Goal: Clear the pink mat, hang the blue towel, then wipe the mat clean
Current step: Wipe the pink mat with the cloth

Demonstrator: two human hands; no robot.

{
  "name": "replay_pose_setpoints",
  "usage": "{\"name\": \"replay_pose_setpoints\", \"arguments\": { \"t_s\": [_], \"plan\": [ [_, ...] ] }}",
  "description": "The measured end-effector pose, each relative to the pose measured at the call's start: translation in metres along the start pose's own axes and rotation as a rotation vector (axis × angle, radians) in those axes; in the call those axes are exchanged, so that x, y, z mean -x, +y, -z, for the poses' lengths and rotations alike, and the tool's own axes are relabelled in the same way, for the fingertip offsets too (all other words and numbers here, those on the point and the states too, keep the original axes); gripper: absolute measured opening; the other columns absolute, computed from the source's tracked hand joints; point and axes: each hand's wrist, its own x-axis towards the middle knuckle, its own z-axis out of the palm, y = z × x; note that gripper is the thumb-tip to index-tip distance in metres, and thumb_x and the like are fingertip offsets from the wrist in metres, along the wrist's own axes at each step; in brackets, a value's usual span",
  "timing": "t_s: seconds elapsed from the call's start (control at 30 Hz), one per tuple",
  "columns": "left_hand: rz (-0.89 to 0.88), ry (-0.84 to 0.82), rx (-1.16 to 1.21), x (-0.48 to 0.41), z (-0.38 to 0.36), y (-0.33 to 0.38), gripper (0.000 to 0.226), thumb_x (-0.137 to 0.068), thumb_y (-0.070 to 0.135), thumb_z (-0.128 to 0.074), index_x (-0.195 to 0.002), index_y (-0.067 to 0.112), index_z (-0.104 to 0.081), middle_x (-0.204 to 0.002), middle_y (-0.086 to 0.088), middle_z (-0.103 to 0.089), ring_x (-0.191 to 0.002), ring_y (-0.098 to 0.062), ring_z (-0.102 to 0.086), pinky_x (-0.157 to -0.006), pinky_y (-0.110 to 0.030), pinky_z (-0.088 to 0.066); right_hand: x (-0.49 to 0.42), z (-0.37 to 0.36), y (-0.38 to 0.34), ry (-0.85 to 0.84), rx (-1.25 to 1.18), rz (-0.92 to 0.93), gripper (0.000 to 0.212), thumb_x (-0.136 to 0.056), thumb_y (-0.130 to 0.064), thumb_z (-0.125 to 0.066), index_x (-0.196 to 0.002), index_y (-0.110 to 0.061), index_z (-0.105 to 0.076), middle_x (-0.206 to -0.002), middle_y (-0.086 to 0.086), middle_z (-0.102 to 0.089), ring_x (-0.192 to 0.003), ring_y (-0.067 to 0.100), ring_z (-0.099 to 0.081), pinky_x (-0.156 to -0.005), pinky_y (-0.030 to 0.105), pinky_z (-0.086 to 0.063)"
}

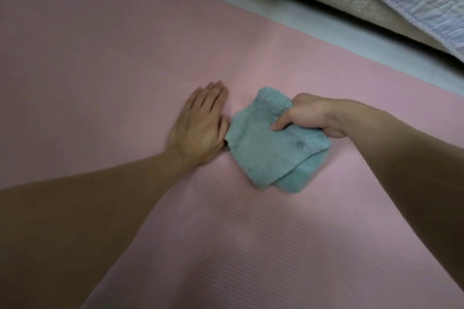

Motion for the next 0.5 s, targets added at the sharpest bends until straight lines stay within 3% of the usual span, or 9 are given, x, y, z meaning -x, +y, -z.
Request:
{"name": "replay_pose_setpoints", "arguments": {
  "t_s": [0.1, 0.2, 0.3, 0.37, 0.43, 0.5],
  "plan": [
    [0.004, 0.013, 0.013, -0.003, 0.001, -0.002, 0.058, -0.092, 0.027, -0.036, -0.143, 0.001, -0.042, -0.149, -0.015, -0.042, -0.138, -0.028, -0.038, -0.12, -0.039, -0.02, -0.001, 0.025, -0.019, 0.167, 0.091, 0.052, 0.025, -0.08, -0.019, -0.074, -0.101, -0.005, -0.068, -0.097, 0.011, -0.073, -0.085, 0.027, -0.071, -0.083, 0.041, -0.058],
    [-0.005, 0.059, 0.016, -0.004, 0.0, -0.002, 0.057, -0.089, 0.024, -0.039, -0.139, -0.002, -0.048, -0.145, -0.017, -0.047, -0.133, -0.03, -0.044, -0.117, -0.042, -0.027, -0.004, 0.068, -0.043, 0.595, 0.093, 0.181, 0.025, -0.083, -0.022, -0.07, -0.102, -0.005, -0.067, -0.097, 0.009, -0.067, -0.088, 0.024, -0.064, -0.074, 0.03, -0.05],
    [0.0, 0.042, 0.014, -0.005, -0.001, -0.005, 0.058, -0.089, 0.026, -0.039, -0.139, -0.001, -0.047, -0.145, -0.016, -0.047, -0.134, -0.03, -0.044, -0.116, -0.043, -0.029, -0.012, 0.098, -0.063, 1.067, 0.102, 0.353, 0.035, -0.084, -0.027, -0.057, -0.108, -0.005, -0.068, -0.101, 0.014, -0.069, -0.099, 0.029, -0.064, -0.08, 0.039, -0.047],
    [-0.008, 0.029, 0.01, -0.007, -0.002, -0.004, 0.06, -0.088, 0.028, -0.039, -0.14, -0.001, -0.047, -0.146, -0.016, -0.046, -0.134, -0.029, -0.044, -0.116, -0.043, -0.029, -0.024, 0.101, -0.069, 1.252, 0.154, 0.395, 0.032, -0.085, -0.023, -0.048, -0.104, -0.005, -0.067, -0.102, 0.022, -0.068, -0.097, 0.038, -0.062, -0.078, 0.043, -0.043],
    [-0.013, 0.019, 0.007, -0.007, -0.003, -0.005, 0.06, -0.088, 0.028, -0.039, -0.14, -0.001, -0.046, -0.146, -0.016, -0.045, -0.135, -0.029, -0.043, -0.116, -0.043, -0.029, -0.046, 0.086, -0.066, 1.218, 0.304, 0.424, 0.031, -0.086, -0.012, -0.045, -0.11, -0.01, -0.065, -0.101, 0.021, -0.069, -0.094, 0.039, -0.062, -0.079, 0.041, -0.044],
    [-0.014, 0.028, 0.012, -0.006, -0.004, -0.005, 0.06, -0.088, 0.027, -0.039, -0.14, -0.002, -0.046, -0.146, -0.017, -0.045, -0.135, -0.03, -0.043, -0.117, -0.043, -0.028, -0.07, 0.062, -0.056, 0.99, 0.458, 0.385, 0.046, -0.085, -0.009, -0.047, -0.128, -0.021, -0.058, -0.117, 0.018, -0.066, -0.107, 0.037, -0.061, -0.098, 0.045, -0.045]
  ]
}}
